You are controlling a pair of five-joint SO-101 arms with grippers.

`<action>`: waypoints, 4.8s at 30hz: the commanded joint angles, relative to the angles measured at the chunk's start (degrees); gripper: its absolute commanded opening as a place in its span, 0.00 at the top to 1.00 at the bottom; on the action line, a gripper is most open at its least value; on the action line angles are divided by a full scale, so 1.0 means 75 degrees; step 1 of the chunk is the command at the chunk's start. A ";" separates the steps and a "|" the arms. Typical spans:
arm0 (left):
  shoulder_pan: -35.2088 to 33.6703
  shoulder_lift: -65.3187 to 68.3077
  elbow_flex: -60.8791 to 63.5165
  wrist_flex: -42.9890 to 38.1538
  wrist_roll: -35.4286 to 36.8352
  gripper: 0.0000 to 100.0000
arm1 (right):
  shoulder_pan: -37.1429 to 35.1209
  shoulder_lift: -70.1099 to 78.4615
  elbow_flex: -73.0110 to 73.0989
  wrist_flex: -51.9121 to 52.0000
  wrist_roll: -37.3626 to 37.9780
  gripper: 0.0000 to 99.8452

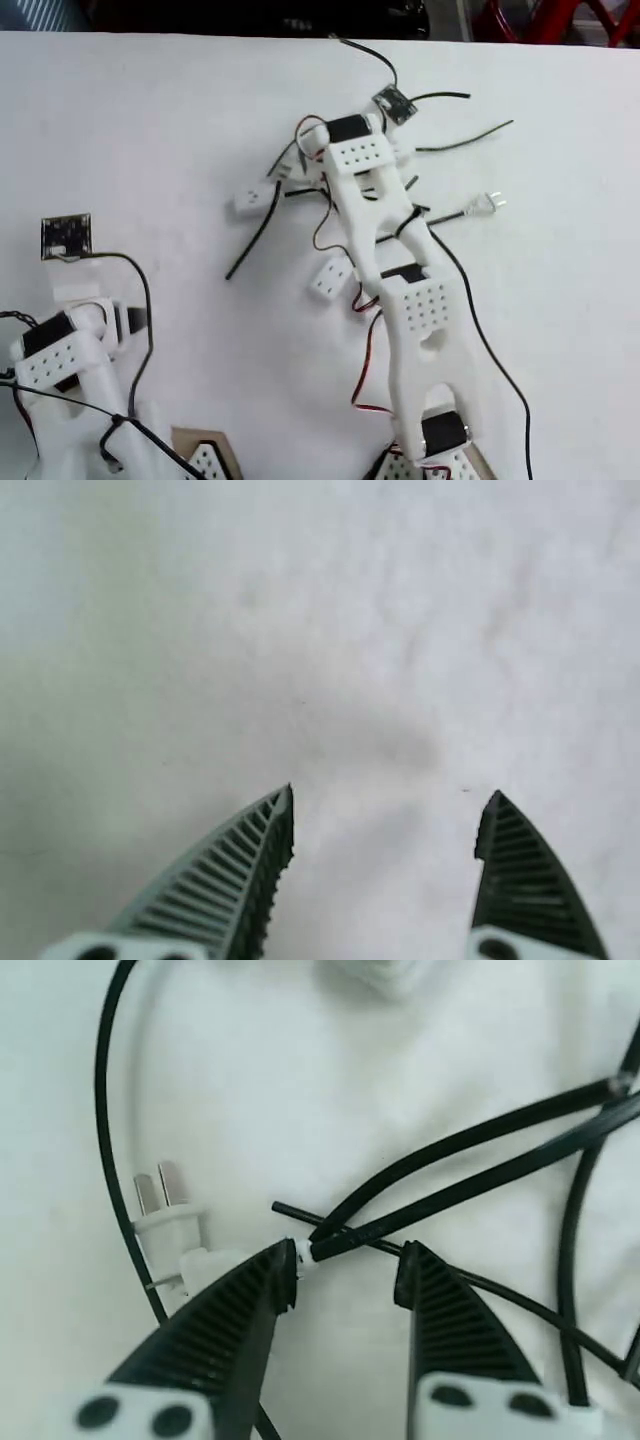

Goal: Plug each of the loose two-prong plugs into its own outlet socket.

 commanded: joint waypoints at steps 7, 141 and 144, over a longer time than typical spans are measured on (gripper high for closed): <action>-0.0041 -0.0205 -0.0047 -0.0141 0.0023 0.71 | 0.0217 0.0393 -0.0293 -0.0557 -0.0281 0.84; -0.0041 -0.0170 -0.0035 -0.0152 0.0023 0.71 | 0.2210 -0.0815 0.2895 0.2338 1.1604 0.98; -0.0041 -0.0170 -0.0035 -0.0152 0.0023 0.71 | 0.2210 -0.0826 0.2895 0.2338 1.1581 0.94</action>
